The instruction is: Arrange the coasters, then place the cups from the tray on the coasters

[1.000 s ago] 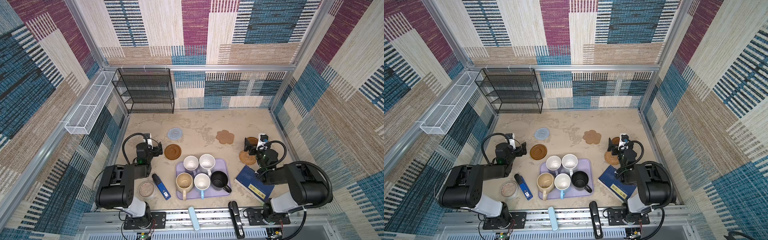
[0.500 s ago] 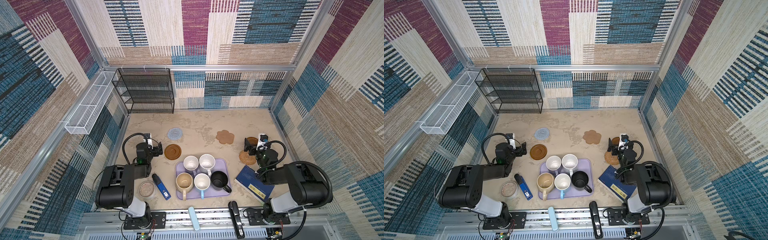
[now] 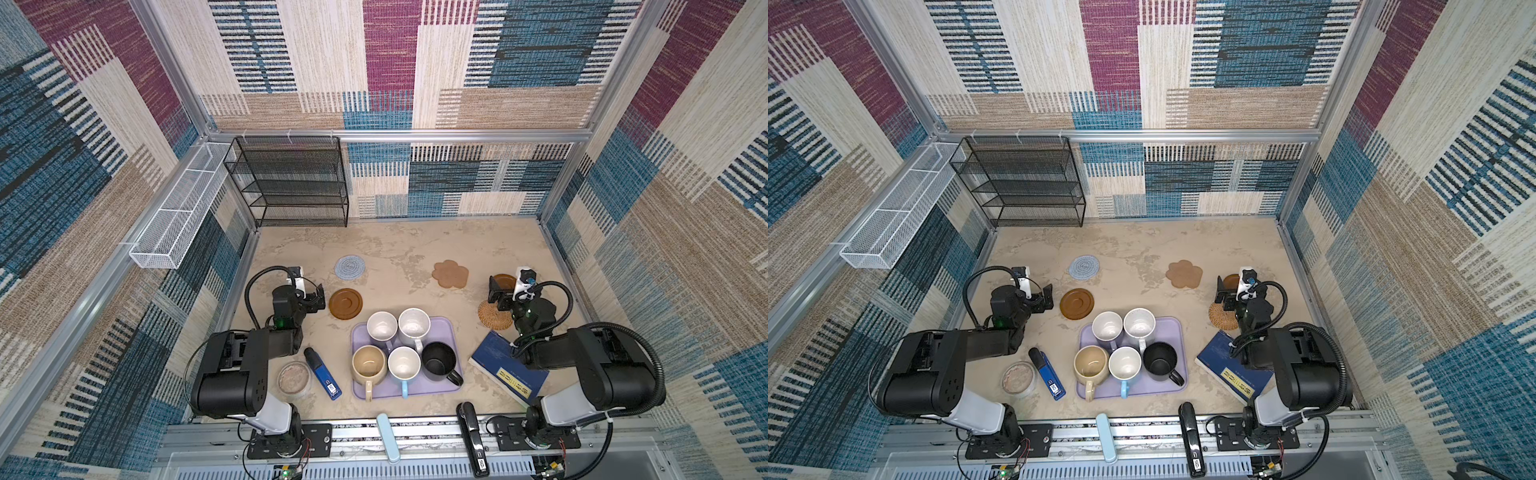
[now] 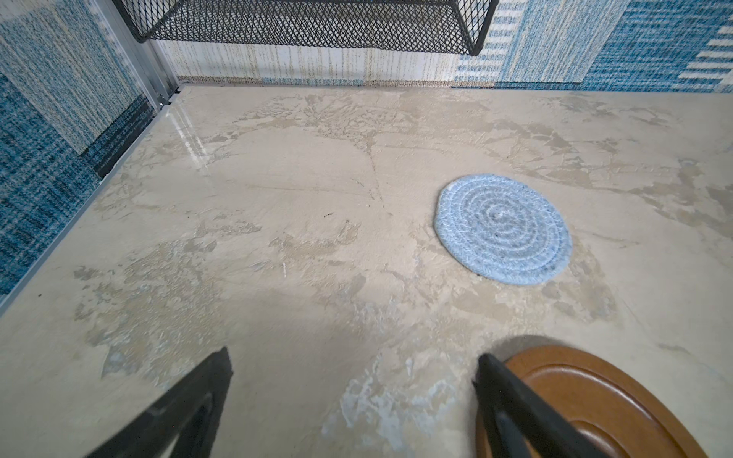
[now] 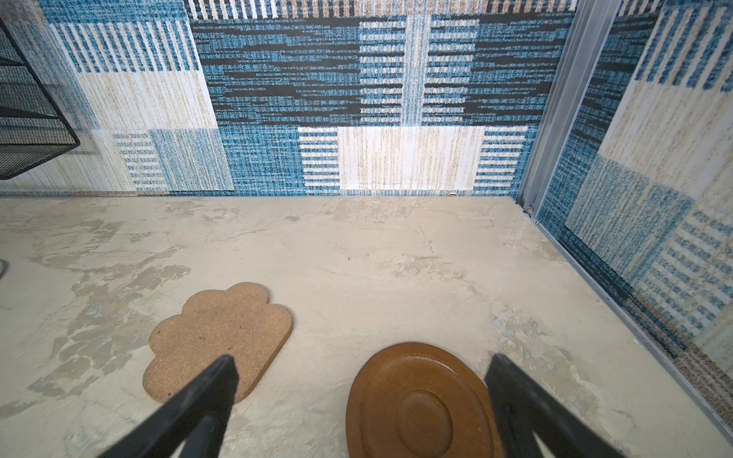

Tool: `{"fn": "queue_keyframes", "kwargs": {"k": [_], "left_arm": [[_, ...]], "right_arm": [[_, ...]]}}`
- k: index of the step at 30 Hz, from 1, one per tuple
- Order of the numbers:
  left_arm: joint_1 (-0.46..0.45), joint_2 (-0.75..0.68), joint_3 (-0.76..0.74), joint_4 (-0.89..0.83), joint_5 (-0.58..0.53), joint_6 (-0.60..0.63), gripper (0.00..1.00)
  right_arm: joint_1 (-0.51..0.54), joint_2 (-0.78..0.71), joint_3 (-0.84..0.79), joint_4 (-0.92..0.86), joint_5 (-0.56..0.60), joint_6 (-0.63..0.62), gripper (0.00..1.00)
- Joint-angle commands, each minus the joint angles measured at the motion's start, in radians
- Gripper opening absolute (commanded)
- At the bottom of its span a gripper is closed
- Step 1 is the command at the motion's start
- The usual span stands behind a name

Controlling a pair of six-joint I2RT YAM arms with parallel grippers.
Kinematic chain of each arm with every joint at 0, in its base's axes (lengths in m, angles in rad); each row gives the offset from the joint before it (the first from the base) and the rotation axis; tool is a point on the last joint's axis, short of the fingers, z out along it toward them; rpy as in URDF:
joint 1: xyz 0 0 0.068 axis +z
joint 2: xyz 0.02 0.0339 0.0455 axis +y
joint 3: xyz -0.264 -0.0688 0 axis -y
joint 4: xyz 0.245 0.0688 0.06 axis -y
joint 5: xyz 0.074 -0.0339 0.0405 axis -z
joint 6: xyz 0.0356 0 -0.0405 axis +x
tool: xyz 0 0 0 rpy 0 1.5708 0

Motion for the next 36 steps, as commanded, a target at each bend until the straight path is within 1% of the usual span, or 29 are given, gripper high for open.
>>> {"fn": "queue_keyframes", "kwargs": {"k": [1,3,5,8,11,13,16,19,20,21,22,23,24,25,27,28,32,34,36], "left_arm": [[0.002,-0.005,-0.005,0.020,0.015,0.014,0.99],[0.002,-0.012,-0.013,0.035,0.023,0.017,0.98],[0.001,-0.031,-0.022,0.038,0.024,0.017,0.98],[0.002,-0.096,-0.030,0.001,0.014,0.017,0.98],[-0.001,-0.177,-0.024,-0.073,0.013,0.019,0.98],[-0.001,-0.232,-0.014,-0.129,0.002,0.013,0.98],[0.000,-0.322,0.028,-0.277,0.011,-0.024,0.98],[0.000,-0.407,0.094,-0.418,-0.001,-0.150,0.98],[0.000,-0.437,0.116,-0.469,-0.021,-0.231,0.98],[0.000,-0.462,0.133,-0.514,-0.044,-0.337,0.98],[0.000,-0.482,0.147,-0.557,-0.046,-0.415,0.99],[-0.001,-0.503,0.162,-0.595,-0.021,-0.457,0.98],[-0.001,-0.521,0.172,-0.620,0.018,-0.458,0.98],[-0.001,-0.531,0.165,-0.612,0.039,-0.474,0.99],[-0.001,-0.548,0.126,-0.560,0.062,-0.548,0.98],[0.000,-0.546,0.124,-0.559,0.083,-0.564,0.99],[-0.010,-0.499,0.200,-0.697,0.183,-0.576,0.98],[-0.029,-0.472,0.241,-0.765,0.194,-0.561,0.98],[-0.066,-0.445,0.272,-0.816,0.166,-0.534,0.98]], "right_arm": [[0.001,-0.005,0.001,0.023,-0.001,0.000,1.00],[0.001,-0.008,0.001,0.024,0.012,0.001,1.00],[0.001,-0.036,0.016,-0.029,0.039,0.016,1.00],[0.001,-0.082,0.015,-0.062,0.018,0.005,1.00],[0.001,-0.130,0.012,-0.095,0.024,0.010,1.00],[0.001,-0.175,0.022,-0.151,0.024,0.012,1.00],[0.001,-0.281,0.047,-0.275,0.043,0.033,1.00],[0.001,-0.407,0.090,-0.423,0.045,0.084,1.00],[0.001,-0.451,0.117,-0.493,0.044,0.113,1.00],[0.001,-0.488,0.149,-0.571,0.057,0.163,1.00],[0.001,-0.516,0.166,-0.626,0.080,0.217,1.00],[0.001,-0.544,0.189,-0.695,0.118,0.283,1.00],[0.001,-0.572,0.200,-0.748,0.138,0.345,1.00],[0.001,-0.592,0.203,-0.766,0.115,0.344,1.00],[0.001,-0.618,0.220,-0.817,0.022,0.308,1.00],[0.001,-0.623,0.229,-0.836,-0.005,0.307,1.00],[0.001,-0.604,0.250,-0.863,-0.109,0.315,1.00],[0.002,-0.581,0.266,-0.872,-0.152,0.325,1.00],[0.003,-0.552,0.288,-0.881,-0.200,0.328,1.00]]}}
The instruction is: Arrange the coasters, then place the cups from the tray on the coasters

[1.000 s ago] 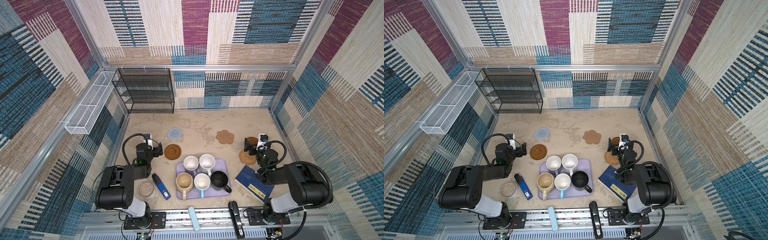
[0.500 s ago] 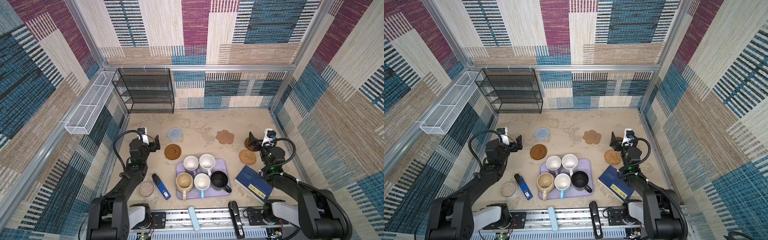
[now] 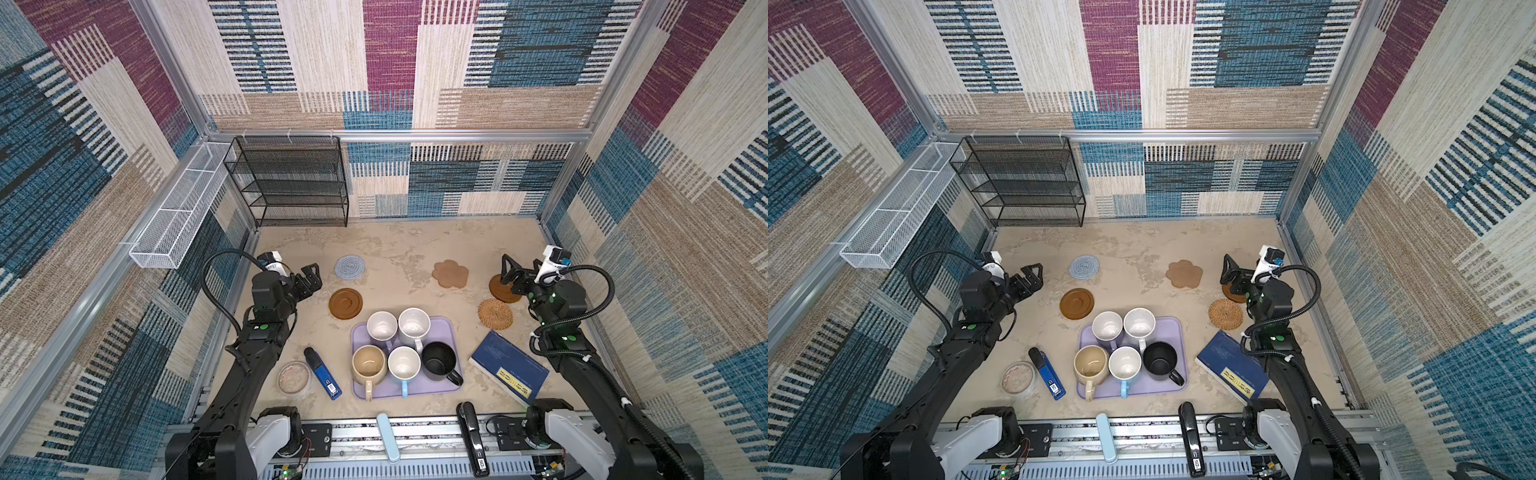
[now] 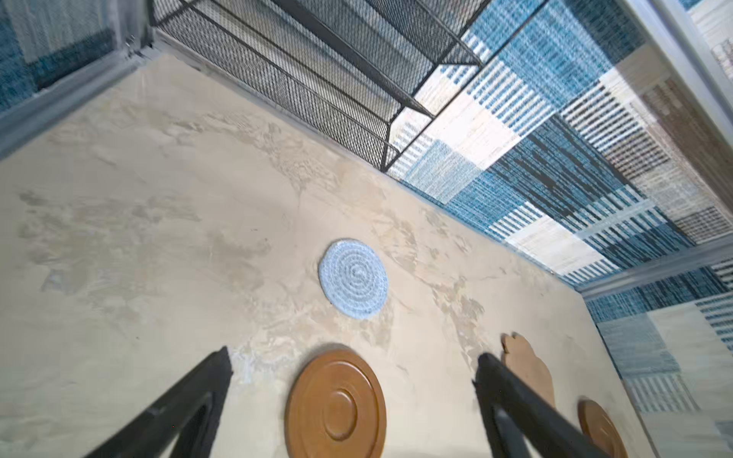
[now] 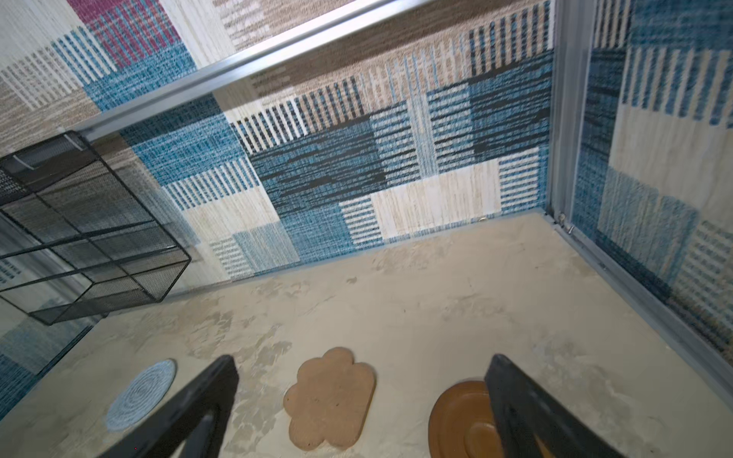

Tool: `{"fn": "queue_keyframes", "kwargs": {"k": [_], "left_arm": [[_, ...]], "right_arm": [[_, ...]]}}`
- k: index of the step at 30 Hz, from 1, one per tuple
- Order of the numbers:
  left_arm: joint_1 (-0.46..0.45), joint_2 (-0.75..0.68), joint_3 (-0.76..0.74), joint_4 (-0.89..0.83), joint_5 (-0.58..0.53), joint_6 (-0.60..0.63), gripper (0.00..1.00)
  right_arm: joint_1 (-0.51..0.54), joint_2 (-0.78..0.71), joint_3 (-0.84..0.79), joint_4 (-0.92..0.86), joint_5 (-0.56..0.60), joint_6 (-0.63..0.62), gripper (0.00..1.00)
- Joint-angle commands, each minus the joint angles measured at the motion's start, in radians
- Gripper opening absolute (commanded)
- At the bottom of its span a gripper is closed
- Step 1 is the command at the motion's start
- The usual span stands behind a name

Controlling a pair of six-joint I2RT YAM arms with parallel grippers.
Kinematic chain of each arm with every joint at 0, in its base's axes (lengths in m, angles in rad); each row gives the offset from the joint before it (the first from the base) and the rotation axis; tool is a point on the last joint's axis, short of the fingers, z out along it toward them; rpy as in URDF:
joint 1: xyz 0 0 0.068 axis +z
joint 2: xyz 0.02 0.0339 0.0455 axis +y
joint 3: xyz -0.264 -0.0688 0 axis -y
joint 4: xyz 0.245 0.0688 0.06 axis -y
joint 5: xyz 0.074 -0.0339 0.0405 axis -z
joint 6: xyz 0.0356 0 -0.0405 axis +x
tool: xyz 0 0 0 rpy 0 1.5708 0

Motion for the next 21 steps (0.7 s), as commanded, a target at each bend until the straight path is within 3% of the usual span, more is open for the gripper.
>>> {"fn": "queue_keyframes", "kwargs": {"k": [1,11,17,21], "left_arm": [[-0.045,0.038,0.049,-0.142,0.003,0.007,0.98],[-0.135,0.295,0.222,-0.265,-0.090,0.057,0.93],[-0.206,0.447,0.309,-0.353,-0.218,0.076,0.90],[-0.219,0.522,0.331,-0.364,-0.230,0.080,0.86]], "right_arm": [[0.004,0.039,0.036,-0.033,-0.122,0.025,1.00],[0.107,0.170,0.141,-0.072,-0.164,-0.033,1.00],[0.152,0.258,0.184,-0.085,-0.197,-0.039,1.00],[0.165,0.294,0.193,-0.081,-0.211,-0.038,1.00]]}}
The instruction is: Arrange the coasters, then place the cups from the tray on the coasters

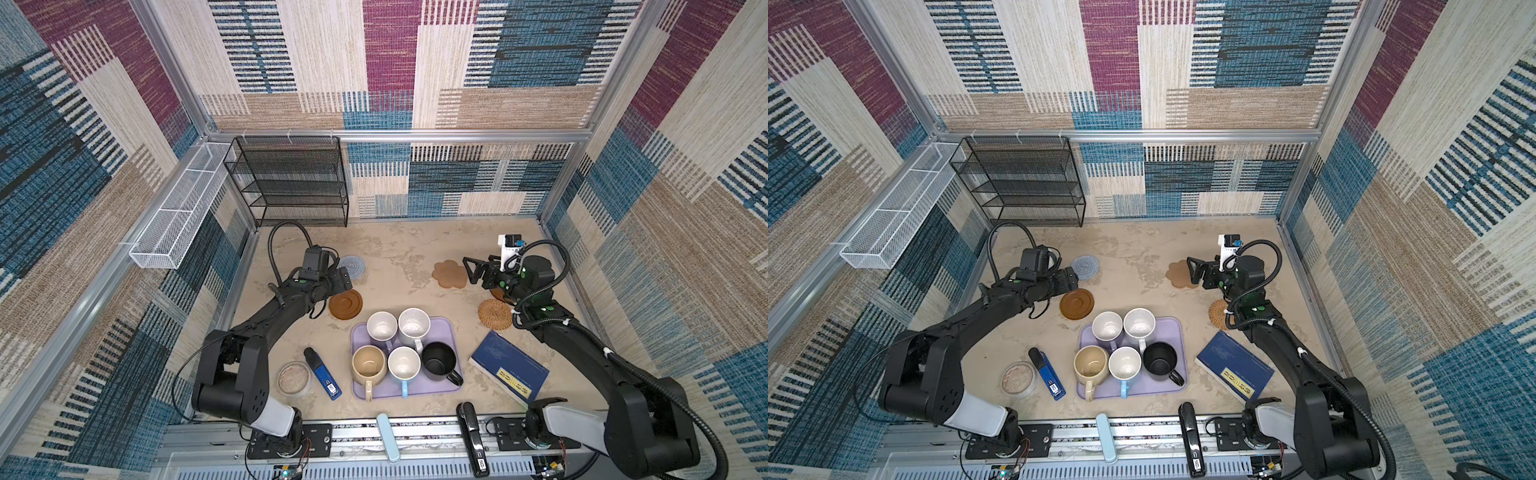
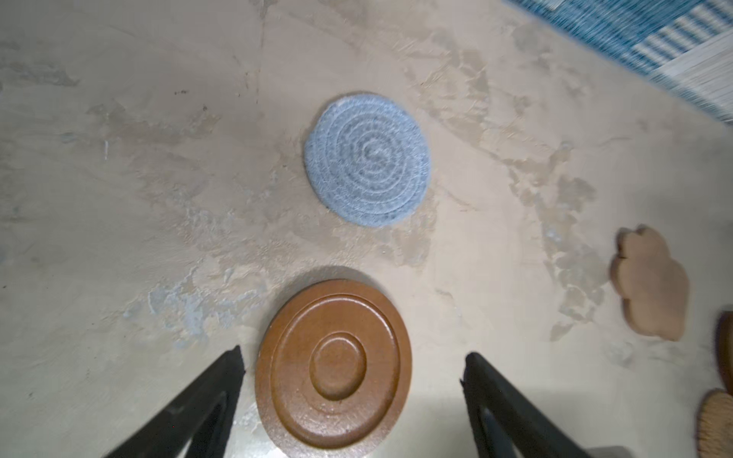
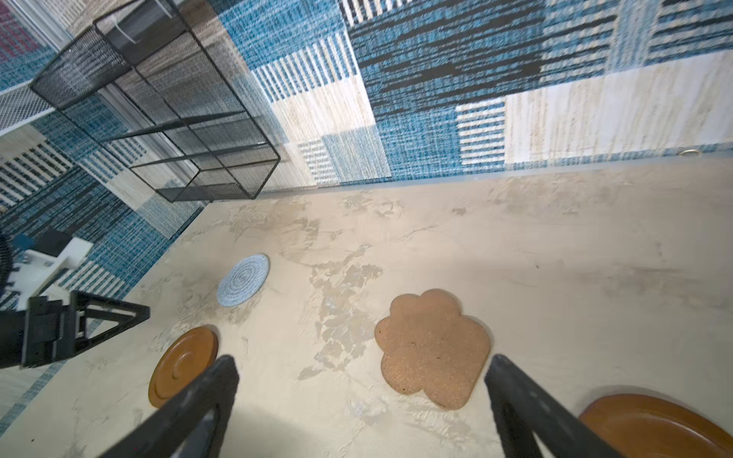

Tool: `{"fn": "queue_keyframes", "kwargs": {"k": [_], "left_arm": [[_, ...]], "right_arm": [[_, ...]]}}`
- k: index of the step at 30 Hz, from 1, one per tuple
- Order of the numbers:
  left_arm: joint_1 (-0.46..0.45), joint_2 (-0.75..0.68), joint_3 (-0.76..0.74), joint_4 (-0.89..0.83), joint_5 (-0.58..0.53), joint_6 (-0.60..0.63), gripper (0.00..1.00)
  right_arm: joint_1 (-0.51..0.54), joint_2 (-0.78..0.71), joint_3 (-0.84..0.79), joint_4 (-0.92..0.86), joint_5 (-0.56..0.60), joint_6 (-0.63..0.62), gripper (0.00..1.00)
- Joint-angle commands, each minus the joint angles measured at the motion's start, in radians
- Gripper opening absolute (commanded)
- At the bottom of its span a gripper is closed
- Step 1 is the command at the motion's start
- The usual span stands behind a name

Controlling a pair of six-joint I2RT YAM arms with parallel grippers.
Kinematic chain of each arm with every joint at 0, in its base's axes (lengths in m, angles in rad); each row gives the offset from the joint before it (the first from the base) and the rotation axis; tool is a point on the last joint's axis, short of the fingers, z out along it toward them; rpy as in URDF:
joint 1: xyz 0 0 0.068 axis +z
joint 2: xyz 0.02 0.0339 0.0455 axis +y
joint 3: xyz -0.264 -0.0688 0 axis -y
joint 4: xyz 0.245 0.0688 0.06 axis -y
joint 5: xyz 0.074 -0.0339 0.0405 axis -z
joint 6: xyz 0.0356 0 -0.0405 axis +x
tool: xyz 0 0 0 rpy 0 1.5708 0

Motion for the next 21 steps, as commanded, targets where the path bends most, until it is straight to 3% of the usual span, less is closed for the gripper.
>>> {"fn": "queue_keyframes", "kwargs": {"k": [1,18,21], "left_arm": [[-0.016,0.041,0.020,-0.059,-0.070,0.025,0.84],[-0.061,0.248,0.105,-0.212,-0.187,0.029,0.57],[-0.060,0.286,0.138,-0.231,-0.201,0.020,0.52]], "right_arm": [[0.006,0.022,0.013,0.005,-0.027,-0.009,1.00],[0.018,0.074,0.024,0.013,-0.070,-0.001,1.00],[0.039,0.123,0.074,-0.031,-0.261,-0.061,0.99]]}}
